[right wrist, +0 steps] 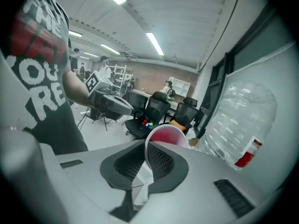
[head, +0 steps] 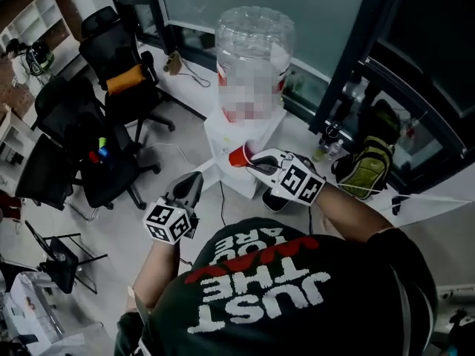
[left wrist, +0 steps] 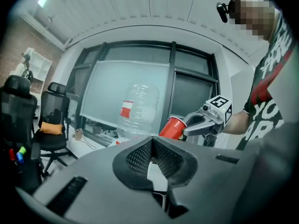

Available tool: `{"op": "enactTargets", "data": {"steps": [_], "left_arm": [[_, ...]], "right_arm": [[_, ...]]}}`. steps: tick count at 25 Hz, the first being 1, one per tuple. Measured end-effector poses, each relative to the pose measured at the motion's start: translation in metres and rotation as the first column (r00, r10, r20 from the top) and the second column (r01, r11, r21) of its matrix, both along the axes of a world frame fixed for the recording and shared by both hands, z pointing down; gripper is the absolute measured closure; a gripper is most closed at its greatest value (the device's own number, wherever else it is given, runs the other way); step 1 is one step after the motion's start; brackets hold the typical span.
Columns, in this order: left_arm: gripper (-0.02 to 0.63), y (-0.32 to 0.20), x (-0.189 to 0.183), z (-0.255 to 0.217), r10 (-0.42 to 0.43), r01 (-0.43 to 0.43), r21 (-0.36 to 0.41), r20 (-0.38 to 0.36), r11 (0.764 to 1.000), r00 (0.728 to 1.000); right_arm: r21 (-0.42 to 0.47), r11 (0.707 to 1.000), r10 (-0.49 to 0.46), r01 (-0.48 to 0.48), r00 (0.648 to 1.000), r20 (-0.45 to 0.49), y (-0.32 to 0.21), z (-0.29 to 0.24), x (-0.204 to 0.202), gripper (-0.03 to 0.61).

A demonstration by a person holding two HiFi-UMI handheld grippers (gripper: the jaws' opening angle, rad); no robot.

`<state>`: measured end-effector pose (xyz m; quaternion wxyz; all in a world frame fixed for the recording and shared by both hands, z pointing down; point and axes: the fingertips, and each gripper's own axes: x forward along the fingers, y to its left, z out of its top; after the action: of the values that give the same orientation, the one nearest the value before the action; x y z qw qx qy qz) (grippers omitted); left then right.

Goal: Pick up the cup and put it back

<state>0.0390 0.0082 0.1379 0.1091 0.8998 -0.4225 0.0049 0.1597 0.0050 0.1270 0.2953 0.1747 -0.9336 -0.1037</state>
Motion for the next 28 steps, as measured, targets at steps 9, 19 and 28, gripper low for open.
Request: {"op": "enactTargets", "data": {"steps": [9, 19, 28], "left_arm": [[0.606, -0.016, 0.039, -0.041, -0.059, 0.059, 0.026, -0.006, 0.998, 0.998], [0.606, -0.016, 0.014, -0.054, 0.041, -0.044, 0.077, 0.048, 0.996, 0.998], [0.606, -0.027, 0.002, -0.059, 0.074, -0.076, 0.074, 0.029, 0.994, 0.997]], "right_arm": [[0.041, 0.996, -0.081, 0.078, 0.994, 0.077, -0.008, -0.046, 0.032, 0.532], [0.022, 1.0, -0.017, 0.014, 0.988, 0.155, -0.012, -0.057, -0.006, 0.531], [0.037, 0.999, -0.008, 0.003, 0.991, 0.131, -0.016, -0.062, -0.019, 0.531]]}}
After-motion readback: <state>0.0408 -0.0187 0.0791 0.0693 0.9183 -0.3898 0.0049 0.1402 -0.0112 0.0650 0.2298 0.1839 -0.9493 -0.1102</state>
